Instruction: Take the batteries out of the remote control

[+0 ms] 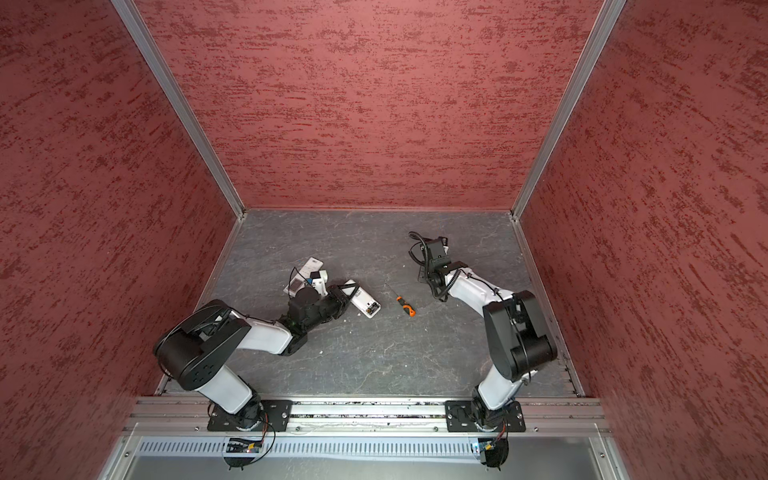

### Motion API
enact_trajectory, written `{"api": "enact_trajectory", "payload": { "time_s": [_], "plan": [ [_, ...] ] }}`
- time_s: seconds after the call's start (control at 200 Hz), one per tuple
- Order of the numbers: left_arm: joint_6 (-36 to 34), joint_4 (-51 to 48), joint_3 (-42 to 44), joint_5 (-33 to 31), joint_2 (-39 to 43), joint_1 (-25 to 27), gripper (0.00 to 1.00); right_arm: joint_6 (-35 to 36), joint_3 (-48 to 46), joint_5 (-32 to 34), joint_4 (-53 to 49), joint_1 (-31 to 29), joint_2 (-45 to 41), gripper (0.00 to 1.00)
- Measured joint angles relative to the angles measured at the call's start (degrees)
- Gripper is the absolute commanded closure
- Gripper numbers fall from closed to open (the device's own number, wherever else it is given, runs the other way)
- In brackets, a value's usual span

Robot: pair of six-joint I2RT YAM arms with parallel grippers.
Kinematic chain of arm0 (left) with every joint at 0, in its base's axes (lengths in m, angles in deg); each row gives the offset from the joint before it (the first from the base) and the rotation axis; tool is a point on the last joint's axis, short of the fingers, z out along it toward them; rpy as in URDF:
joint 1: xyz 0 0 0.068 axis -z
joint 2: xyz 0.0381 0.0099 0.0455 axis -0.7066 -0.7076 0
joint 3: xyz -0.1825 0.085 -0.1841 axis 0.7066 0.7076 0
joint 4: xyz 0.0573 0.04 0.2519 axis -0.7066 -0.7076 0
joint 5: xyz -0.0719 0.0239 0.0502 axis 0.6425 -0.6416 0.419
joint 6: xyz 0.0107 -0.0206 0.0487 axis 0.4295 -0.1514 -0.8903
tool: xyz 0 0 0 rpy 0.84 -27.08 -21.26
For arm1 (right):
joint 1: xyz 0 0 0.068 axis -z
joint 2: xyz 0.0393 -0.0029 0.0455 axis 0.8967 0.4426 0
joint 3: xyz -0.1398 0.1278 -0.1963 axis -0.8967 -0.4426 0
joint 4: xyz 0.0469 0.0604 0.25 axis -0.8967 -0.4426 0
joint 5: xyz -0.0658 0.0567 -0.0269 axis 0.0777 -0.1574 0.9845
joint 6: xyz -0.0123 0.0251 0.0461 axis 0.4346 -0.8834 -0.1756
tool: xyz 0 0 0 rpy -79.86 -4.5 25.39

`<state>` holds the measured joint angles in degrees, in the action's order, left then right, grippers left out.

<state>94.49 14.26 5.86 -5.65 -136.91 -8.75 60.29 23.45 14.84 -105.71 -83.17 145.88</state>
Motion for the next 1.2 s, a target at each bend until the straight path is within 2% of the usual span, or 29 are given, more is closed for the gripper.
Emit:
{"api": "enact_trajectory", "payload": {
  "time_s": [0.301, 0.561, 0.787, 1.197],
  "plan": [
    [-2.19, -4.68, 0.00, -3.34, 1.51, 2.58, 1.00, 4.52, 5.03, 10.14, -2.34, 1.84, 7.87, 1.00],
    [-2.51, -5.84, 0.00, -4.74, 1.51, 4.15, 1.00, 6.97, 7.72, 12.92, -3.04, 4.92, 12.59, 0.96],
    [-2.93, -6.58, -1.20, -4.76, 0.92, 4.42, 1.00, 8.22, 9.99, 12.79, -3.39, 7.13, 13.29, 0.78],
    [-3.13, -6.91, -1.86, -7.82, -0.02, 5.46, 1.00, 9.11, 10.34, 8.66, -4.04, 8.28, 13.55, 0.52]
  ]
}}
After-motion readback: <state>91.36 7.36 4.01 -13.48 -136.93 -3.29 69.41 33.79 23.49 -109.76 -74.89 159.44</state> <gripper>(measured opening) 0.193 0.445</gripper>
